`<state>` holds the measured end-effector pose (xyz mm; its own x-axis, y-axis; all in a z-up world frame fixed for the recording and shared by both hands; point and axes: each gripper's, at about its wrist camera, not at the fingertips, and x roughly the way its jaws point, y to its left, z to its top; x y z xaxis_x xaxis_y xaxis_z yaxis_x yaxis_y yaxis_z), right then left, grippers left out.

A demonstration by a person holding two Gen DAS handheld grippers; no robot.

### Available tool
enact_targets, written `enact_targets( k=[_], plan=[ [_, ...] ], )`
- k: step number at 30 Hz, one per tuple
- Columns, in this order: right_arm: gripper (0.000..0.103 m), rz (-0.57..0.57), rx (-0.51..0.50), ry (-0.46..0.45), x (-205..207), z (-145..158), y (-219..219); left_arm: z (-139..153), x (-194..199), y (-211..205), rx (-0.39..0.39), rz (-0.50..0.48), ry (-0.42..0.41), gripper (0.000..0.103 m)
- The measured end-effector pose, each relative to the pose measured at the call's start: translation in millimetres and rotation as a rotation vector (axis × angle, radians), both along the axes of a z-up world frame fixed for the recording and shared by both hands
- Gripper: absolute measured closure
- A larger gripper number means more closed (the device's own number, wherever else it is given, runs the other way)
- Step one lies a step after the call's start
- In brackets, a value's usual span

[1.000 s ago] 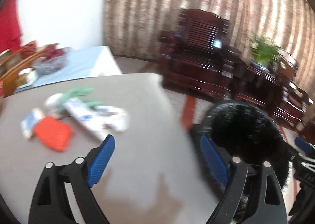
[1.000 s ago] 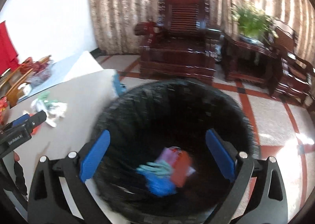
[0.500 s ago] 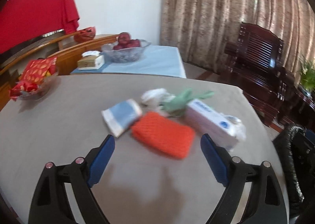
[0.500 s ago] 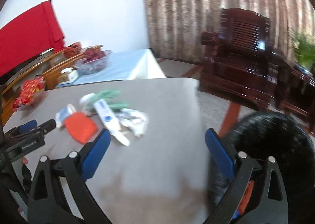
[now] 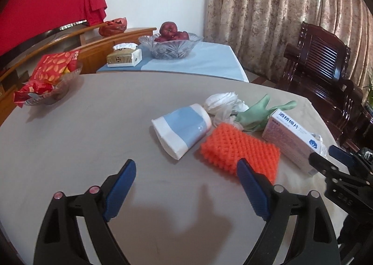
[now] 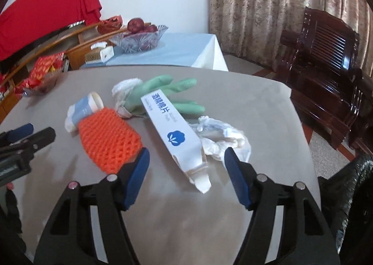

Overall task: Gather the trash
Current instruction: 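Move both open tools back over the remaining items on the table, then grasp the orange foam net with the left tool while the right tool grasps the white box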

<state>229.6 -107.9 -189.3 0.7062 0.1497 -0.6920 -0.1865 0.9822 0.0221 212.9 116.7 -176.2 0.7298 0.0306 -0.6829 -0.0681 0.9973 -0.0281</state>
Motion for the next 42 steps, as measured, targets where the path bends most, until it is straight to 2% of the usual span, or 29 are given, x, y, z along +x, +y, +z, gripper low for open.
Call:
enact_targets(
  k=[2, 5, 6, 8, 14, 22, 24, 25, 26, 30, 33, 36, 42],
  plan=[
    [0.05, 0.009, 0.001, 0.007, 5.9, -3.6, 3.2, -1.8, 1.8, -0.1, -0.009, -0.005, 0.005, 0.017],
    [0.067, 0.022, 0.013, 0.025, 12.4, -8.1, 5.7, -5.6, 5.7, -0.2, -0.018, -0.014, 0.014, 0.017],
    [0.069, 0.021, 0.019, 0.024, 12.5, -8.6, 5.7, -7.3, 7.5, 0.0, -0.025, -0.017, 0.019, 0.017],
    [0.07, 0.032, 0.054, 0.023, 8.2, -6.3, 3.3, -10.2, 9.6, -2.5, -0.038, -0.023, 0.029, 0.018],
    [0.07, 0.021, 0.052, -0.012, -10.5, 5.2, -2.0, -23.0, 19.4, -19.9, -0.085, -0.06, 0.071, 0.021],
    [0.07, -0.008, 0.064, 0.008, -21.7, 1.7, -19.0, -40.4, 40.9, -41.8, -0.13, -0.099, 0.125, 0.033],
    [0.07, -0.011, 0.062, 0.014, -23.8, -1.1, -20.1, -40.5, 44.0, -45.0, -0.149, -0.112, 0.129, 0.048],
    [0.07, -0.015, 0.067, 0.019, -24.6, -2.7, -20.7, -40.1, 44.9, -47.4, -0.159, -0.121, 0.129, 0.052],
    [0.07, -0.019, 0.072, 0.023, -25.4, -4.0, -21.2, -39.1, 44.9, -49.8, -0.16, -0.124, 0.126, 0.062],
    [0.071, -0.035, 0.09, 0.038, -27.5, -6.3, -18.9, -34.4, 40.9, -56.7, -0.147, -0.129, 0.107, 0.085],
    [0.071, -0.039, 0.099, 0.043, -29.7, -3.6, -17.2, -29.1, 34.0, -59.2, -0.132, -0.13, 0.09, 0.091],
    [0.071, -0.039, 0.104, 0.049, -34.8, 1.3, -16.6, -21.2, 24.6, -57.0, -0.132, -0.13, 0.07, 0.092],
    [0.072, -0.048, 0.116, 0.038, -47.8, 14.7, -20.0, -1.2, -2.8, -59.2, -0.068, -0.141, 0.029, 0.092]
  ],
)
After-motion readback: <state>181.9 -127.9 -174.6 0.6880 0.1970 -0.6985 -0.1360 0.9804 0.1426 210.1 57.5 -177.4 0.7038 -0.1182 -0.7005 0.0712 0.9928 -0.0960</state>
